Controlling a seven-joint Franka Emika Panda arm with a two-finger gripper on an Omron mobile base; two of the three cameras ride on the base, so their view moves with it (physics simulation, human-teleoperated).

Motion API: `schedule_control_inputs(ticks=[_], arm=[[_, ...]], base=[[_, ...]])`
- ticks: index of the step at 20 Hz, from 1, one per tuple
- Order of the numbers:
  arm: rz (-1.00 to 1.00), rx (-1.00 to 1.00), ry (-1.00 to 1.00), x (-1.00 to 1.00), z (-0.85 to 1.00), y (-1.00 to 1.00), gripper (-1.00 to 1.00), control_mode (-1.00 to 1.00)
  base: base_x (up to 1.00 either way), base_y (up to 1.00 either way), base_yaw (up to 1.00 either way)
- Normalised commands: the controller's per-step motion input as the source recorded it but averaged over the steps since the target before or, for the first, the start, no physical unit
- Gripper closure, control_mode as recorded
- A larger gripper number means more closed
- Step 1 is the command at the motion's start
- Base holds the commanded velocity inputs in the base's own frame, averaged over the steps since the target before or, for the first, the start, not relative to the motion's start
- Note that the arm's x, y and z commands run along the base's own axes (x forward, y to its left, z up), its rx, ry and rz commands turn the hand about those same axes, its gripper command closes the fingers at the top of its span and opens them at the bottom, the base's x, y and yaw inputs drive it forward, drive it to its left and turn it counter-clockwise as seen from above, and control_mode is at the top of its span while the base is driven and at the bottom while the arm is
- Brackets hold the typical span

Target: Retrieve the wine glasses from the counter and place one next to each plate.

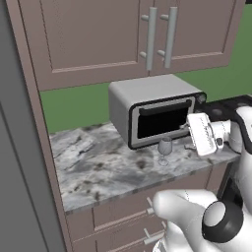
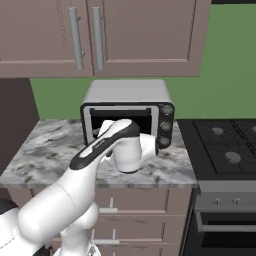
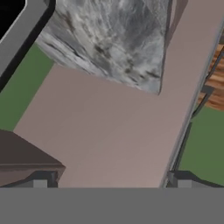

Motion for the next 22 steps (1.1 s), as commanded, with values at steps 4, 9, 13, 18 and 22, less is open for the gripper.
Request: schedule_control_inputs(ticks=[4, 9, 13, 18, 22], arm=[[0.12, 0.02, -0.04, 0.13, -0.09, -0.34, -1.00, -1.00], [0.01, 0.00, 0.02, 0.22, -0.25, -0.41, -1.00, -1.00], [0.00, 0.00, 0.12, 0.44, -0.31, -0.33, -1.00, -1.00], [0.00, 0.00, 0.05, 0.40, -0.22, -0.31, -1.00, -1.00], [0.00, 0.00, 0.00, 0.13, -0.26, -0.25, -1.00, -1.00]], base=[[0.00, 0.00, 0.00], [0.00, 0.00, 0.00], [0.00, 0.00, 0.00], [0.00, 0.00, 0.00], [0.00, 0.00, 0.00]])
